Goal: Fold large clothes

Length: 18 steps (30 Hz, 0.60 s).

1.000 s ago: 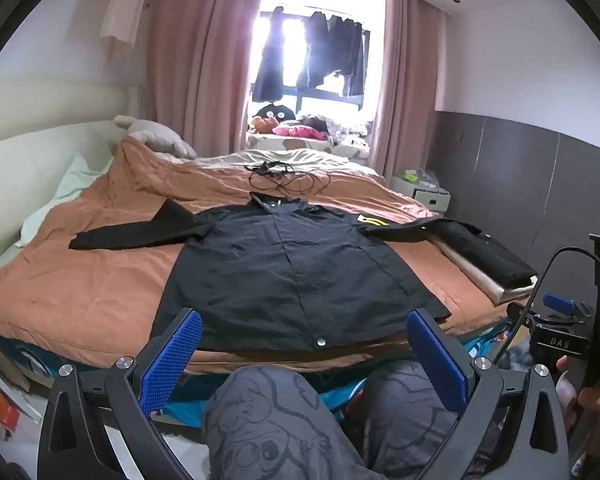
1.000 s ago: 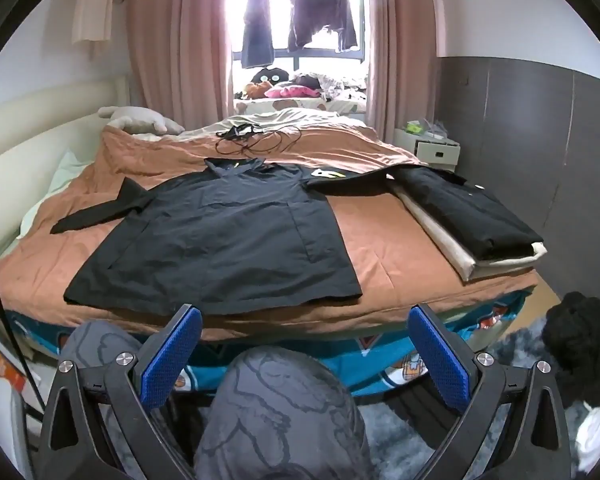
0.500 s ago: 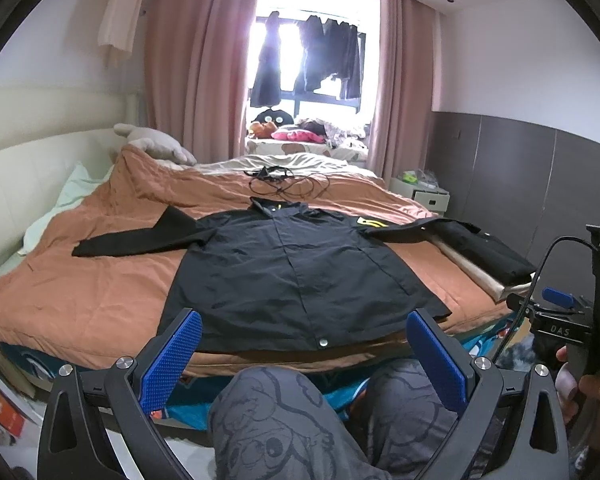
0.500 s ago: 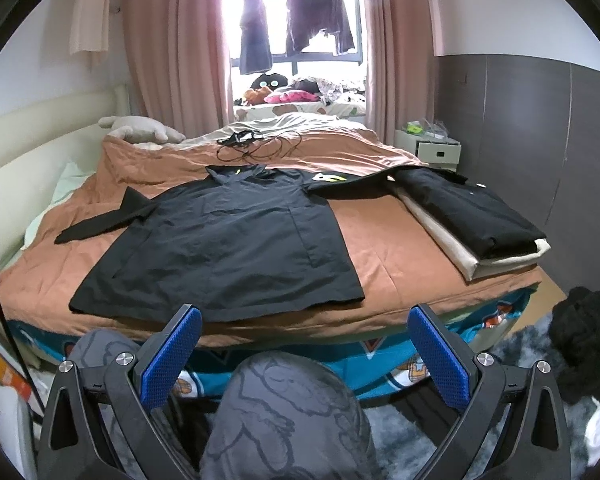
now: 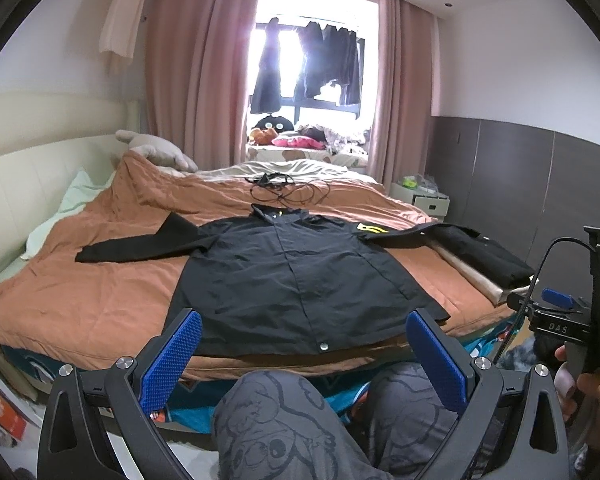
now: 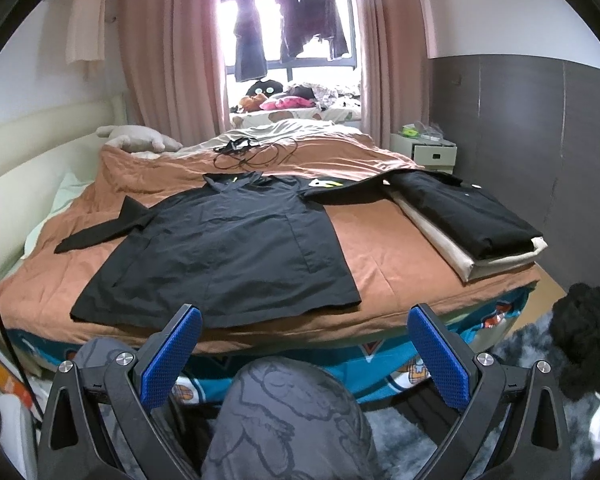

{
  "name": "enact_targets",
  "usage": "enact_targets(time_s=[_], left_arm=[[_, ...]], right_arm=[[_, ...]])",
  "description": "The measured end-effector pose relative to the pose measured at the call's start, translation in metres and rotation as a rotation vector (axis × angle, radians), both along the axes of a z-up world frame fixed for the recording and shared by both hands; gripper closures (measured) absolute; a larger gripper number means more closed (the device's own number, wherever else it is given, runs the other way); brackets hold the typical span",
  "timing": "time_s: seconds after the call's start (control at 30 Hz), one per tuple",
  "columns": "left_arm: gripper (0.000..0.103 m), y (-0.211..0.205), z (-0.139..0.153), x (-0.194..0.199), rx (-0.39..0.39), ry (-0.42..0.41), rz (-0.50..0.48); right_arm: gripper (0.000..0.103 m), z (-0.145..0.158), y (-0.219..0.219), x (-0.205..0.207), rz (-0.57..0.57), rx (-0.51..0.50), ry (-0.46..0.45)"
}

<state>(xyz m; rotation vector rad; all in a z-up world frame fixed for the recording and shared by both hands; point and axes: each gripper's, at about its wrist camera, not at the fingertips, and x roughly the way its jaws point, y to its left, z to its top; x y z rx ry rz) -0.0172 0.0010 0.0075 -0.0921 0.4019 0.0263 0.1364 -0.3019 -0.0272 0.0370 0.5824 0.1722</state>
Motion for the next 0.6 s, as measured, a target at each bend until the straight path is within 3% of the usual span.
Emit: enact_targets(time_s=[0.6], left_arm=[[0.001, -0.0002, 0.0015, -0.0005, -0.004, -0.003, 0.006]], right_arm=[[0.000, 0.0022, -0.0044, -0.0023, -0.004, 0.017, -0.010]])
